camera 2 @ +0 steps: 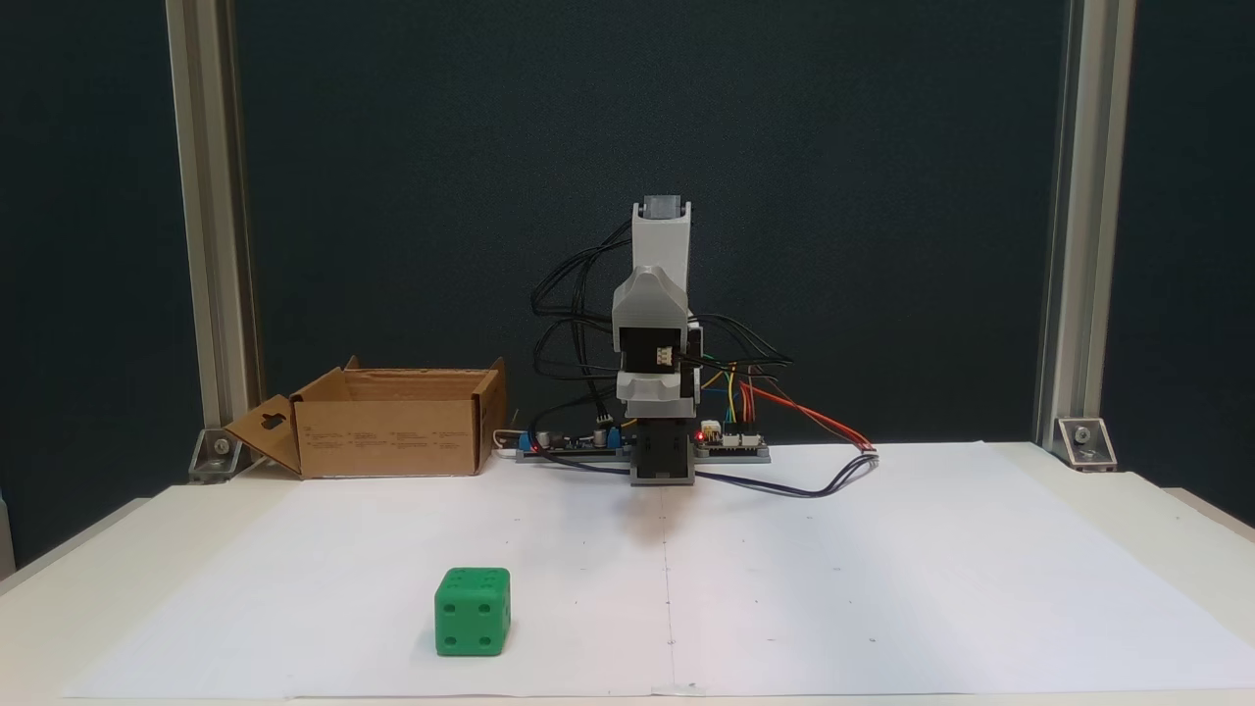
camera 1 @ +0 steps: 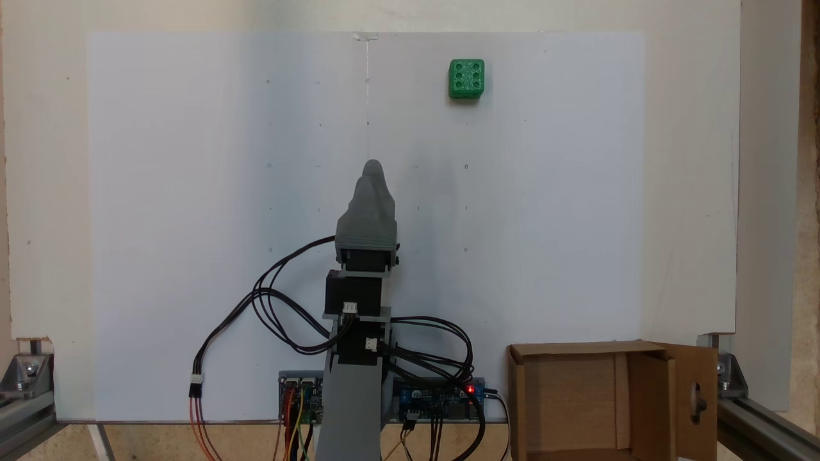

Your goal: Grasp a green dice and put it in the bin.

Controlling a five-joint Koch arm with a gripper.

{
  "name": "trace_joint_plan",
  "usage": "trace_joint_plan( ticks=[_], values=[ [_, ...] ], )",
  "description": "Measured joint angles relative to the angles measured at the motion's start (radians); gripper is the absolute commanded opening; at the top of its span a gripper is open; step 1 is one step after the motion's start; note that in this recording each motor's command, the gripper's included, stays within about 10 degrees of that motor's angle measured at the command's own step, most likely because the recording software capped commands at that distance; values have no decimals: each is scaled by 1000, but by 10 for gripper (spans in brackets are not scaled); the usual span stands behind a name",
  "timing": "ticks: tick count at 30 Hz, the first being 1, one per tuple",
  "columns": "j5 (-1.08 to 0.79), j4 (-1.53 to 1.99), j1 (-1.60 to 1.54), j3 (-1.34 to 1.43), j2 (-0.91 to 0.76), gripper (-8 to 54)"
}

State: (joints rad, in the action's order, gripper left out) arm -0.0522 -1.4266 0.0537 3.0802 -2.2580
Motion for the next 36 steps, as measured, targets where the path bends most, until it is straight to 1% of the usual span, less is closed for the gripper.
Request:
trace_joint_plan(
  ticks=[2, 7, 17, 25, 30, 36],
  values=[
    [0, 41, 0, -15, 0, 425],
    [0, 383, 18, -160, 0, 445],
    [0, 1054, 74, -594, 2, 423],
    [0, 1591, 80, -868, 11, 422],
    [2, 1914, 83, -1118, 143, 423],
    [63, 2286, 94, -1428, 393, 424]
  ],
)
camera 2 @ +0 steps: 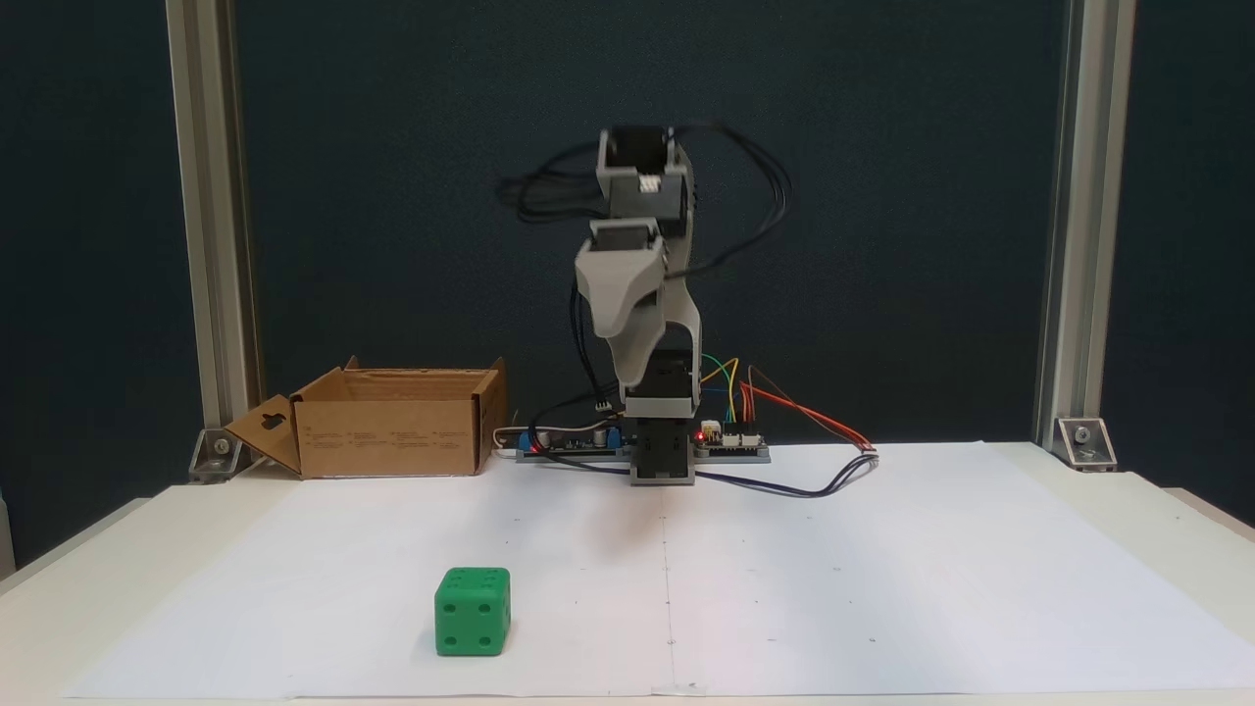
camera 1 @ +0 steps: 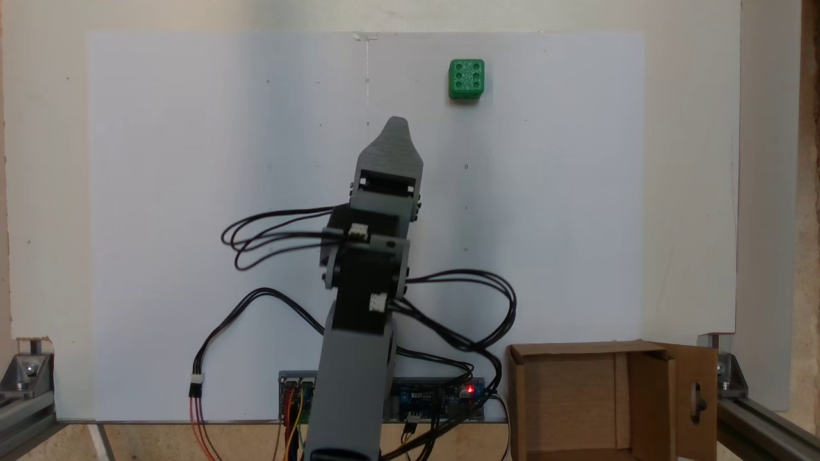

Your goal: Grasp a green dice and put it in the bin.

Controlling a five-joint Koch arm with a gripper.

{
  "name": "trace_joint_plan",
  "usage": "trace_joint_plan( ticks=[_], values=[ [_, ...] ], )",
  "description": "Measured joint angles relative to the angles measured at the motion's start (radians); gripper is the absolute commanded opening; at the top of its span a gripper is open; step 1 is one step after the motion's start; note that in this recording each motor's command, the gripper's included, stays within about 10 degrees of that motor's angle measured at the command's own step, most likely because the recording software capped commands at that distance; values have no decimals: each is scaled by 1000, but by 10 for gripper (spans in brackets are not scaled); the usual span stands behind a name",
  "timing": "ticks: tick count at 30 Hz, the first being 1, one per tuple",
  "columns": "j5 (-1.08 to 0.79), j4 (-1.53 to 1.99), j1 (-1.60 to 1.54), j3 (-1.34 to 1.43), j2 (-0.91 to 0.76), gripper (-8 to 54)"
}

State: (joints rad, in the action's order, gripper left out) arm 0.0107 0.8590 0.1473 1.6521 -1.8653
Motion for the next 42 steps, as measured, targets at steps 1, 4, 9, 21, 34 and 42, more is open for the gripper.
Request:
trace_joint_plan(
  ticks=[1, 4, 9, 21, 34, 42],
  values=[
    [3, 58, 8, -38, 48, 423],
    [8, 201, 23, -109, 141, 424],
    [11, 285, 71, -407, 344, 425],
    [9, 416, 166, -983, 775, 424],
    [-314, 477, 219, -991, 905, 443],
    [-380, 479, 219, -991, 907, 441]
  ],
)
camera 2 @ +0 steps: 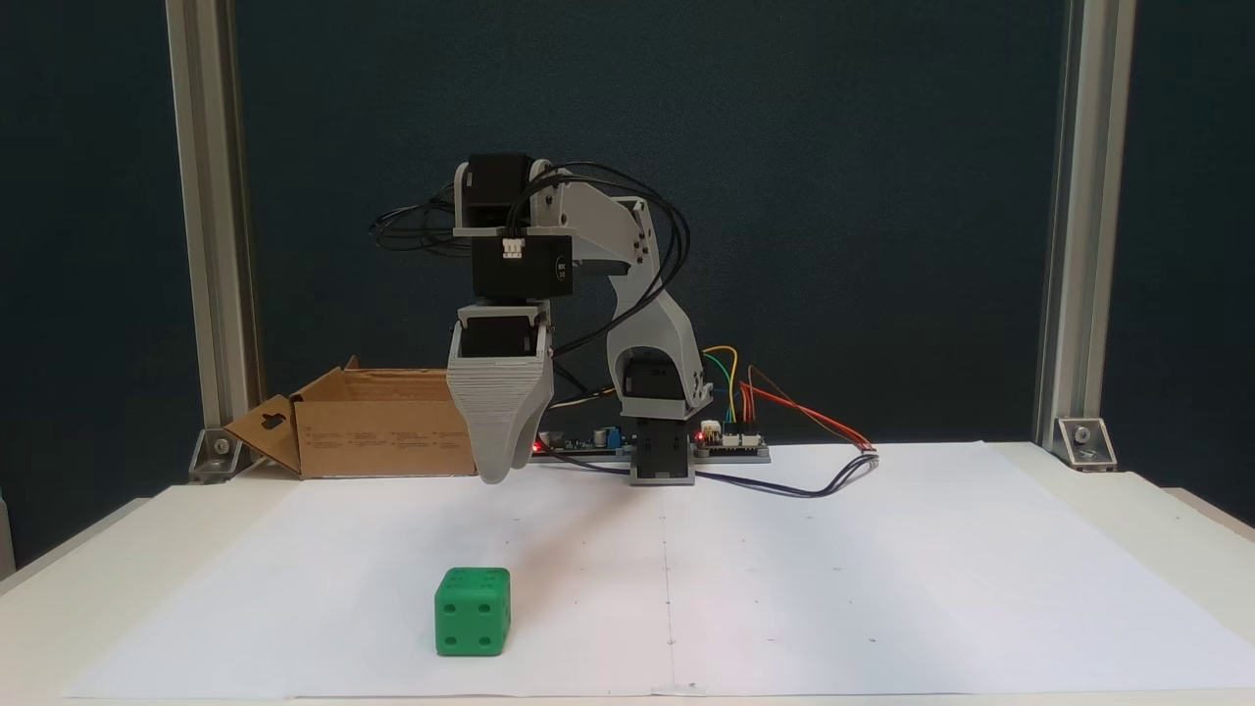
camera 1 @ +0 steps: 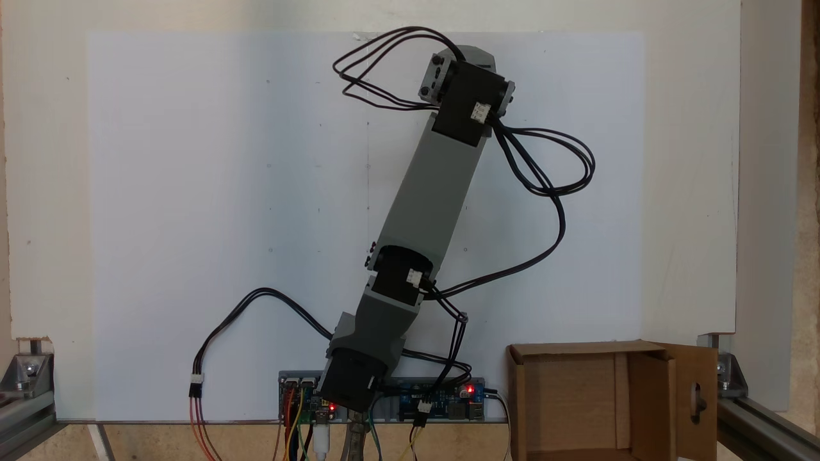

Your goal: Grasp a green dice and put it in the bin.

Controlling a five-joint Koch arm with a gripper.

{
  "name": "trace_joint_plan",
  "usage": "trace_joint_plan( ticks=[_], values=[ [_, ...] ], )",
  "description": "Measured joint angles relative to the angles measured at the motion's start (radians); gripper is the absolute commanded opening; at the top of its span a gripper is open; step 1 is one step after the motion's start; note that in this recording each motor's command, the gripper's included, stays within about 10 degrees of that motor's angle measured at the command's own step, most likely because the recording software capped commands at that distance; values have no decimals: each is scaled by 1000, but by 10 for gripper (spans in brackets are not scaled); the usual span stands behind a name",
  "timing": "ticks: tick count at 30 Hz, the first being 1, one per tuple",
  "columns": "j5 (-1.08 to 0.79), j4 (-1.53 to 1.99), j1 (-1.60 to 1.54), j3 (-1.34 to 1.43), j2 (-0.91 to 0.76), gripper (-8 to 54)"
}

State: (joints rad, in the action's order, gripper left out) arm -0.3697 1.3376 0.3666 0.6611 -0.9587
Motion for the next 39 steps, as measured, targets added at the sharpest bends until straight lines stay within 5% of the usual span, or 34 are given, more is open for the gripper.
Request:
trace_joint_plan(
  ticks=[39],
  values=[
    [8, -72, 6, -124, 161, 432]
  ],
)
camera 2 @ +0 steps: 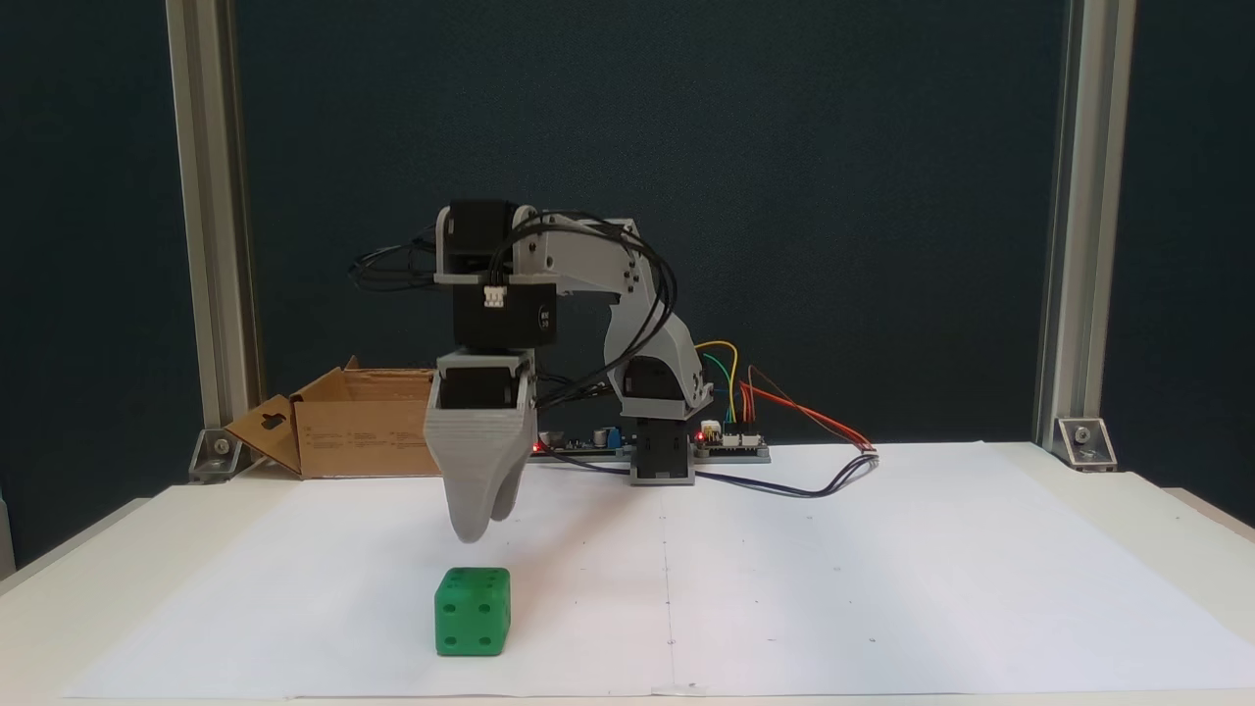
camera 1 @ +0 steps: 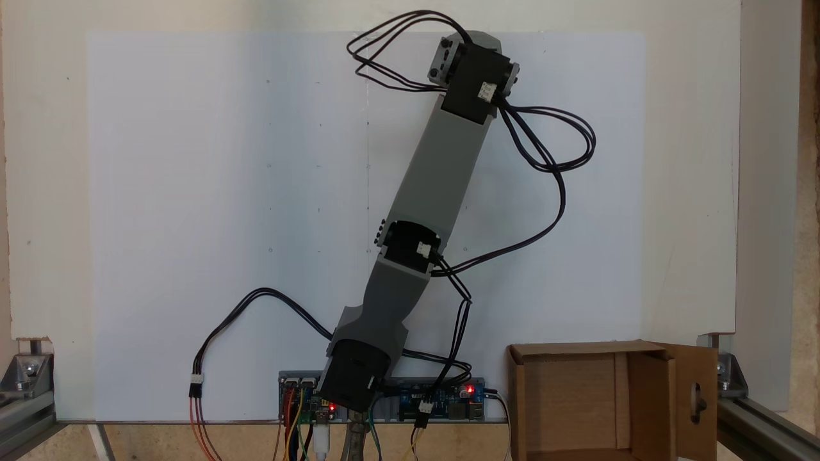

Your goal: Grasp a green dice and put it in the bin.

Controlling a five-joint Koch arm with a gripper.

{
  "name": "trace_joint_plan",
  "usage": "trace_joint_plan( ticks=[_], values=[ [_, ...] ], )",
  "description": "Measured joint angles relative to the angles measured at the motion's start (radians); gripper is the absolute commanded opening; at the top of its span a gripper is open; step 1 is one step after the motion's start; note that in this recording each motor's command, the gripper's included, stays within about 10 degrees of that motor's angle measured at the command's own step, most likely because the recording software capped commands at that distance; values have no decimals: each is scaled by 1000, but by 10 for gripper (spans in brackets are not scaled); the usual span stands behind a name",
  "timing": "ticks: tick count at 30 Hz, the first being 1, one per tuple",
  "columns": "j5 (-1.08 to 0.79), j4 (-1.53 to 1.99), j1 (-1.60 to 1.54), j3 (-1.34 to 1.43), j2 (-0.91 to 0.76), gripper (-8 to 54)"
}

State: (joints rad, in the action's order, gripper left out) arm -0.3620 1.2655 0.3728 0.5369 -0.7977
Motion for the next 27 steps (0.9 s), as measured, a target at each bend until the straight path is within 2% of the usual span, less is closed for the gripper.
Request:
trace_joint_plan(
  ticks=[27],
  values=[
    [51, 23, -8, -178, 137, 432]
  ],
)
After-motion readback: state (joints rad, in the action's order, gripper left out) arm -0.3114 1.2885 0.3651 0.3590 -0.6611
